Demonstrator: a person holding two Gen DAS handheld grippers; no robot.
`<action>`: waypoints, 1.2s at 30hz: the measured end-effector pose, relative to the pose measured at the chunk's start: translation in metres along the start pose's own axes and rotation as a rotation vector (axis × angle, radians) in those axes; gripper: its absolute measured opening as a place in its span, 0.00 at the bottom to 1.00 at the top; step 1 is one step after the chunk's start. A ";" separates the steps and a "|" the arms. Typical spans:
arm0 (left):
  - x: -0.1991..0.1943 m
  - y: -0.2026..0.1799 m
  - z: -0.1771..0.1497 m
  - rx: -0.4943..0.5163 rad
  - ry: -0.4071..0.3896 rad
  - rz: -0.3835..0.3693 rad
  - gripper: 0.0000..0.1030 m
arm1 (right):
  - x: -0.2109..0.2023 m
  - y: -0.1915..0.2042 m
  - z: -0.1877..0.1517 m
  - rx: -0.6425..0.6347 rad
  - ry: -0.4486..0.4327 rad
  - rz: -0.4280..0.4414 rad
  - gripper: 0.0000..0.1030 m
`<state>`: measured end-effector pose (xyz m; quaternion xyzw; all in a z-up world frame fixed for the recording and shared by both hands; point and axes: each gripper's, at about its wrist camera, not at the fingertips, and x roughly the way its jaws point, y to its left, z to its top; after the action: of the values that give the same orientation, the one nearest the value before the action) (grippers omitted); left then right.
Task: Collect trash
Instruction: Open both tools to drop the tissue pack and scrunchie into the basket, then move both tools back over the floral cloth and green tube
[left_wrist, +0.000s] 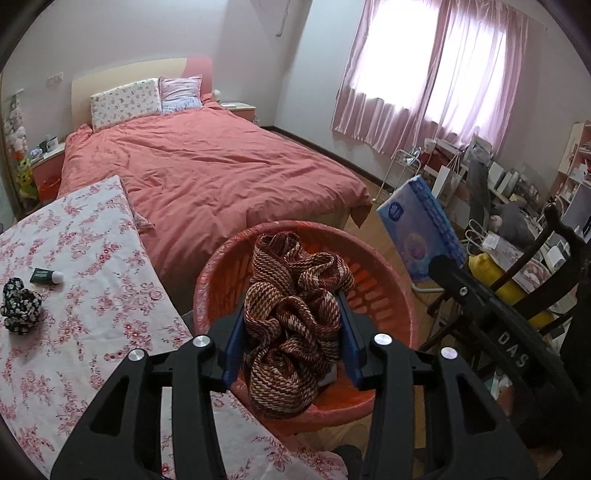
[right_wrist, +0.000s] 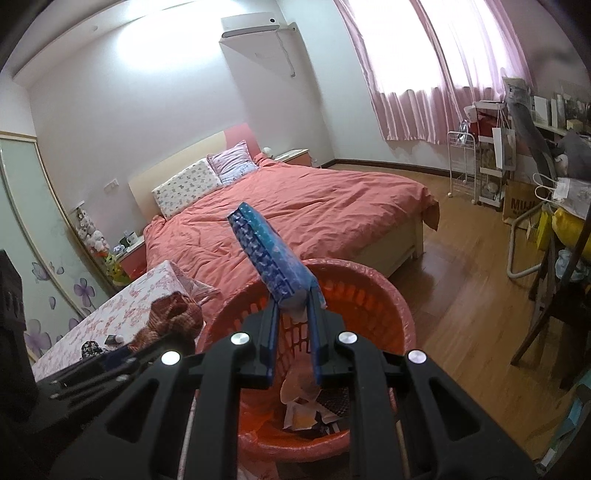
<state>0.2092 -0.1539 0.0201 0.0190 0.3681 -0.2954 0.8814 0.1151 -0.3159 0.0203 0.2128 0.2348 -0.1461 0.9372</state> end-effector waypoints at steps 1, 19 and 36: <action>0.002 0.001 0.000 -0.002 0.005 0.004 0.49 | 0.003 -0.002 0.000 0.004 0.005 0.008 0.16; 0.006 0.041 -0.019 -0.035 0.066 0.180 0.67 | 0.023 -0.005 -0.008 -0.011 0.056 -0.032 0.42; -0.041 0.148 -0.030 -0.175 0.011 0.423 0.81 | 0.031 0.055 -0.023 -0.113 0.100 0.021 0.53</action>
<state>0.2467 -0.0032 -0.0018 0.0208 0.3852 -0.0706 0.9199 0.1530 -0.2631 0.0046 0.1688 0.2871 -0.1120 0.9362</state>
